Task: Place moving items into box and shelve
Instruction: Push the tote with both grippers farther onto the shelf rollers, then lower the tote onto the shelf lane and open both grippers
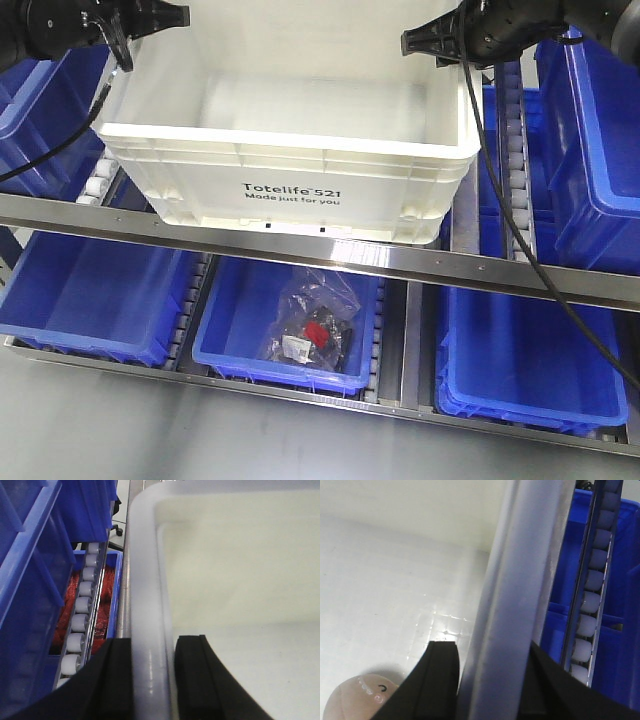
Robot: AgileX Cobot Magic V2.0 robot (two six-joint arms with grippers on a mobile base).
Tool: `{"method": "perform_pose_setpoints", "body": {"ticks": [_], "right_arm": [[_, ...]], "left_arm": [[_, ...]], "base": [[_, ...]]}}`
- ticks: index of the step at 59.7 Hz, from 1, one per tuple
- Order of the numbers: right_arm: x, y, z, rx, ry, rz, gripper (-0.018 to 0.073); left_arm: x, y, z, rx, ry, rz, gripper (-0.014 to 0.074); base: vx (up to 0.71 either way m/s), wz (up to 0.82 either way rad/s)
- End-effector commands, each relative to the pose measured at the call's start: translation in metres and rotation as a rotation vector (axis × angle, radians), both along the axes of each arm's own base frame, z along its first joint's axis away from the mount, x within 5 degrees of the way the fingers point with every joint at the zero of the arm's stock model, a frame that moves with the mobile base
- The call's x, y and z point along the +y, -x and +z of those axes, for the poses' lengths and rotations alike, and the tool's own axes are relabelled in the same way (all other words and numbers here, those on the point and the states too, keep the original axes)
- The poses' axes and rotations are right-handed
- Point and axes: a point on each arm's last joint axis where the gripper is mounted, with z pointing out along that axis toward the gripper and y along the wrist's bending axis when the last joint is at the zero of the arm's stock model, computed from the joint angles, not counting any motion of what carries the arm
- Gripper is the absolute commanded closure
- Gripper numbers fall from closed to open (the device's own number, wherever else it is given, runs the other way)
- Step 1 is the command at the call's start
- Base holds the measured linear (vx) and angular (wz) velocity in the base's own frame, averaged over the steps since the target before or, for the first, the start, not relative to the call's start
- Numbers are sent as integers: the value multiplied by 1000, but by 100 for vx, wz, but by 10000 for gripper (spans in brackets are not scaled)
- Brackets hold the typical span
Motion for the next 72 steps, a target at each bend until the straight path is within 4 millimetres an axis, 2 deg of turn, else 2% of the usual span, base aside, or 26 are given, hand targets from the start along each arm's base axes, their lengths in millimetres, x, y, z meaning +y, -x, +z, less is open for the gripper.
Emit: {"method": "perform_pose_setpoints", "body": {"ticks": [1, 15, 24, 37, 46, 62, 72], "right_arm": [[8, 9, 58, -265, -75, 56, 564], [6, 6, 63, -326, -74, 44, 564], [7, 5, 64, -349, -92, 36, 564], [3, 4, 63, -339, -61, 27, 564], [-2, 2, 60, -328, -57, 12, 564], [2, -2, 46, -261, -78, 3, 564], [2, -2, 44, -246, -74, -1, 564]], "left_arm": [[-5, 10, 72, -359, 62, -13, 594], [-5, 10, 95, -450, 76, -13, 594], [-5, 5, 87, -440, 75, -13, 594], [-8, -8, 61, -348, 76, -11, 594], [-8, -9, 59, -347, 87, -8, 594], [-8, -9, 58, -340, 82, -9, 594], [-8, -9, 57, -325, 81, -8, 594]], "base": [[0, 0], [0, 0], [0, 0], [0, 0], [0, 0], [0, 0], [0, 0]]}}
